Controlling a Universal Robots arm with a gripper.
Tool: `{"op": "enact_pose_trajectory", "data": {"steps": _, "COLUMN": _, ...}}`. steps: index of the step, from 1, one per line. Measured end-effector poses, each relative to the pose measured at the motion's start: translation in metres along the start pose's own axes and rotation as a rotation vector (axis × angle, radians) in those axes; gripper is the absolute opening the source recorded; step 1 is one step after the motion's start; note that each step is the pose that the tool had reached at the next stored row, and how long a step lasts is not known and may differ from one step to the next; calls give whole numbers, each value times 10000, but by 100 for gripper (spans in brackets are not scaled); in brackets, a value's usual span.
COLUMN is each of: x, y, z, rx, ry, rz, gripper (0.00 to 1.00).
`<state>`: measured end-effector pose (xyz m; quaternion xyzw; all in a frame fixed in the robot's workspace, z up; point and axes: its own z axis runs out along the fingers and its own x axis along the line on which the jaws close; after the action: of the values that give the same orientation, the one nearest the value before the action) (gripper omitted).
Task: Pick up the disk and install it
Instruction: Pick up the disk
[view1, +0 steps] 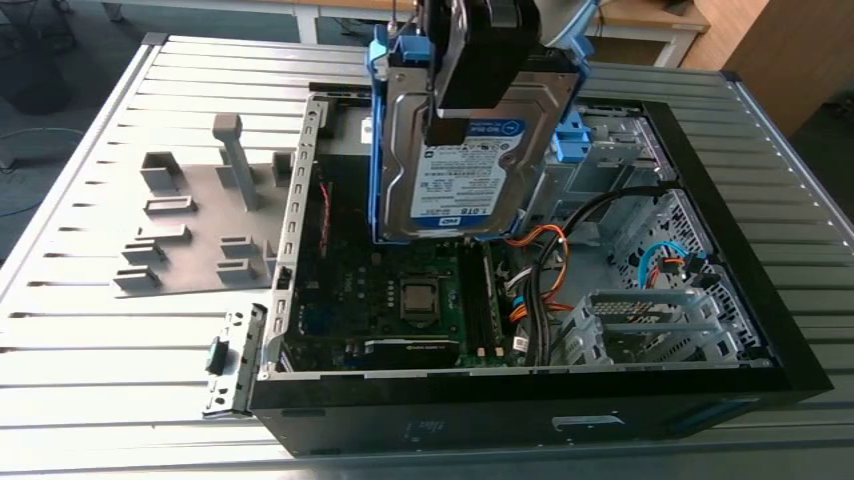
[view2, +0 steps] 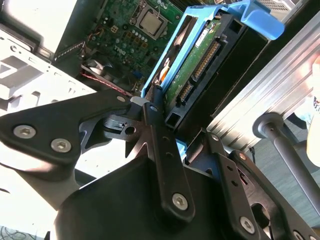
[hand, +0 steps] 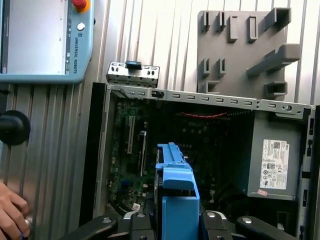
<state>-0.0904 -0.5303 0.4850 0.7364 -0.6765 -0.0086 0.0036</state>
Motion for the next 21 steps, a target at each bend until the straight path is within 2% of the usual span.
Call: {"op": "enact_pose_trajectory", "data": {"steps": 21, "x": 142, "y": -33, "z": 4, "rx": 0, "ry": 0, "rz": 0, "gripper": 37}}
